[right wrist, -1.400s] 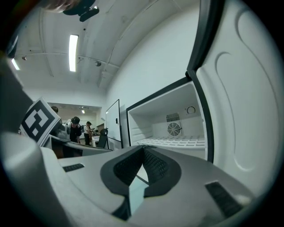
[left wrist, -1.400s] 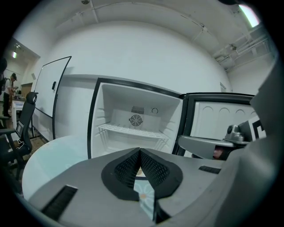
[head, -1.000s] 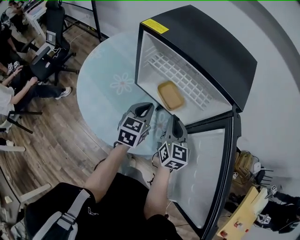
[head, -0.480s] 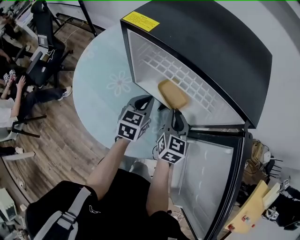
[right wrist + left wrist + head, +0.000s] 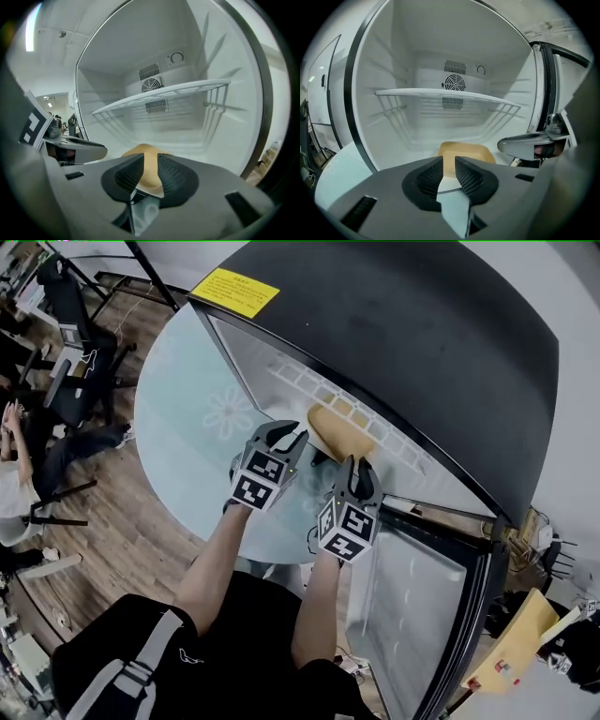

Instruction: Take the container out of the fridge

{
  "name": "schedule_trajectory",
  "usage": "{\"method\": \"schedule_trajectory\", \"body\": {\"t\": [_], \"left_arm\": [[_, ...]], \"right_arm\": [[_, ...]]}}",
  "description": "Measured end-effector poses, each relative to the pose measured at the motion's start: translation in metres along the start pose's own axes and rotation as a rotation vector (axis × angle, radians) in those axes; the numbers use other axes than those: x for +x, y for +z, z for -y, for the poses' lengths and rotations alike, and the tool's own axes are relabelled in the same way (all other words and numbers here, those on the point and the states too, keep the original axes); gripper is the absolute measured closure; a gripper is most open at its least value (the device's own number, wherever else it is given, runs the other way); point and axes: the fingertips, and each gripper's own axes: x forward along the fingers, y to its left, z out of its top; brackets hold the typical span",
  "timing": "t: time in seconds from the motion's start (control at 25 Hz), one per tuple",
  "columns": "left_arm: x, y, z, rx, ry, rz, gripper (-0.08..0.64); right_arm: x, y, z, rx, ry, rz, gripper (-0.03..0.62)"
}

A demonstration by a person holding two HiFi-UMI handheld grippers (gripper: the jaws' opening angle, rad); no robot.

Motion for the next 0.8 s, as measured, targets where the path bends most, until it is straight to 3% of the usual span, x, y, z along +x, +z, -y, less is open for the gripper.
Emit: {"method": "schedule_trajectory", "body": {"t": [0.24, 0.32, 0.44, 0.8], "left_arm": [[0.022, -0.001, -0.015, -0.03, 0.017, 0.021, 0.469], [0.032, -0.002, -0.023, -0.056, 0.041, 0.027, 0.423], [0.049, -0.01, -0.031, -0.097, 0.065, 0.013, 0.416], [0.073, -0.02, -0.024, -0.119, 0.022, -0.003, 0.423]], "right_arm": [[0.018, -0.013, 0.008, 0.03, -0.043, -0.044, 0.464], [0.024, -0.016, 0.012, 0.038, -0.063, -0.051, 0.465], [0.029, -0.021, 0.021, 0.054, -0.096, -0.06, 0.465], [0.037, -0.036, 0.038, 0.104, -0.145, -0.082, 0.463]]}}
